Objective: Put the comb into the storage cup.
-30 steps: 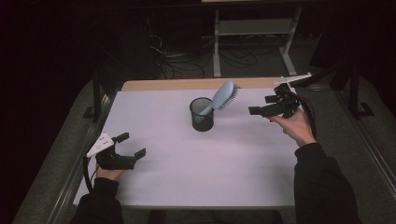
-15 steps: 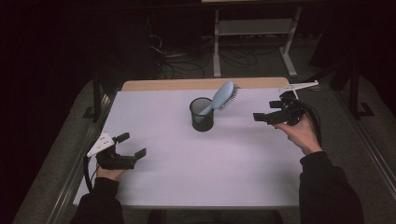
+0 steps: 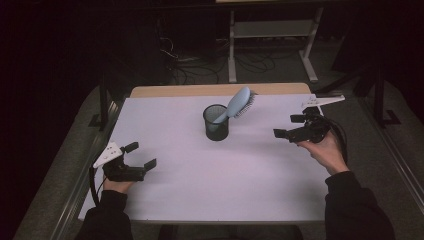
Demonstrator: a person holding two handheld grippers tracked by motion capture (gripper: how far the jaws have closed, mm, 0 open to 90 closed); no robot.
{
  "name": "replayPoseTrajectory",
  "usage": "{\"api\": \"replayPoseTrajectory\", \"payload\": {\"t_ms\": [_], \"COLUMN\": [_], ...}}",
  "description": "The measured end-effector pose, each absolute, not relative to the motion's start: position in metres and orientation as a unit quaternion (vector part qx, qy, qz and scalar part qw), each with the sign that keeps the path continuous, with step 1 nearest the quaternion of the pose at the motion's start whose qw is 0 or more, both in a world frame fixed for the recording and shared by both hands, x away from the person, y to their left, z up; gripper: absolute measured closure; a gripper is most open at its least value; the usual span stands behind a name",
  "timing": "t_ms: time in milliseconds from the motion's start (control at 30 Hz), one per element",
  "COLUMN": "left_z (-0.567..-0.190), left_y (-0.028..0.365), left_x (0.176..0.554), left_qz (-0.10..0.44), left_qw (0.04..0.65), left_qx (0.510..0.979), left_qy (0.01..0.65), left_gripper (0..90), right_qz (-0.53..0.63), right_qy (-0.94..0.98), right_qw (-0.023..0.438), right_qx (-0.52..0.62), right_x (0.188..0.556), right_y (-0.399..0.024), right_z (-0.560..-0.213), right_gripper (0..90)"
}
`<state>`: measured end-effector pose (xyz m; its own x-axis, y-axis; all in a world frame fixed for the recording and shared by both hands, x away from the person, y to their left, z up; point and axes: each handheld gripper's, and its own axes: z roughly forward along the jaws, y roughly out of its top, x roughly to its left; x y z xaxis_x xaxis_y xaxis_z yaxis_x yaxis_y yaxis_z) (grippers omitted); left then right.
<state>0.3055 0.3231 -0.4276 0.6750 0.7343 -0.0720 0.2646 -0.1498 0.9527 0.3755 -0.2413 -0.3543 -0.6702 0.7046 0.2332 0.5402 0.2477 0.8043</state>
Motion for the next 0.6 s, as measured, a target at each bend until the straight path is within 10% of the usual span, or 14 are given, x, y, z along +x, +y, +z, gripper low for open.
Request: {"api": "replayPoseTrajectory", "payload": {"t_ms": [600], "left_z": [-0.427], "left_y": [0.323], "left_x": [0.305], "left_qz": [0.212], "left_qw": [0.556], "left_qx": [0.727], "left_qy": [0.343], "left_gripper": [0.0], "right_qz": [0.467], "right_qy": [0.787], "right_qw": [0.091], "right_qx": [0.393], "right_x": [0.351], "right_y": [-0.252], "right_z": [-0.373], "right_gripper": [0.0]}}
